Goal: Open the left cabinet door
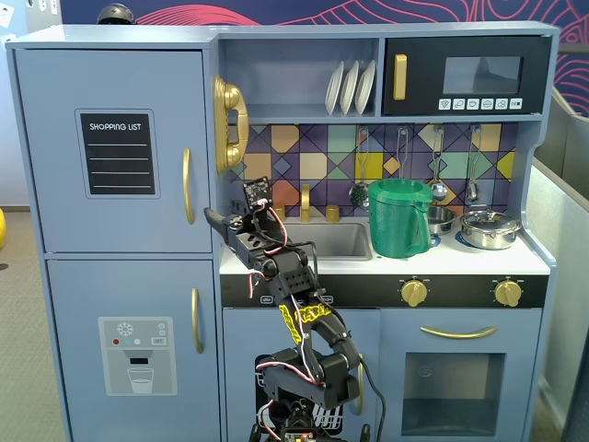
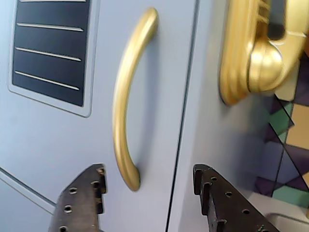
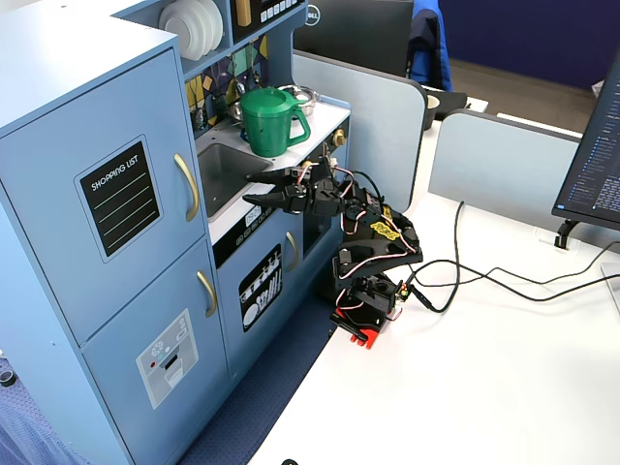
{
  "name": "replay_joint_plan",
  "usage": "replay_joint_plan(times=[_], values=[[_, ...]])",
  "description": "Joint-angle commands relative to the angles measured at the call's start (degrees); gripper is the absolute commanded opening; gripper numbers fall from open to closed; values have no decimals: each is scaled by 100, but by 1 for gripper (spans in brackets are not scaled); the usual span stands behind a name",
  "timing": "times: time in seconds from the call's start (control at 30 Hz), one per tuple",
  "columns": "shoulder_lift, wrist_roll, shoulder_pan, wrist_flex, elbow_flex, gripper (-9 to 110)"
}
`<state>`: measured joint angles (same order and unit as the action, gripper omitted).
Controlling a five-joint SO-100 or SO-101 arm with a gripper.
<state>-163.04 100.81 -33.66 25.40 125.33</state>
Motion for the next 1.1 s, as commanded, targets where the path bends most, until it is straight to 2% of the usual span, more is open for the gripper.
replay_joint_plan(times=[0.0, 0.2, 0.3, 1.07], values=[[413, -26, -44, -281, -501, 20], [1090, -35, -193, -1573, -589, 19], [1292, 158, -325, -1837, -554, 18], [2628, 158, -492, -2180, -1204, 17]])
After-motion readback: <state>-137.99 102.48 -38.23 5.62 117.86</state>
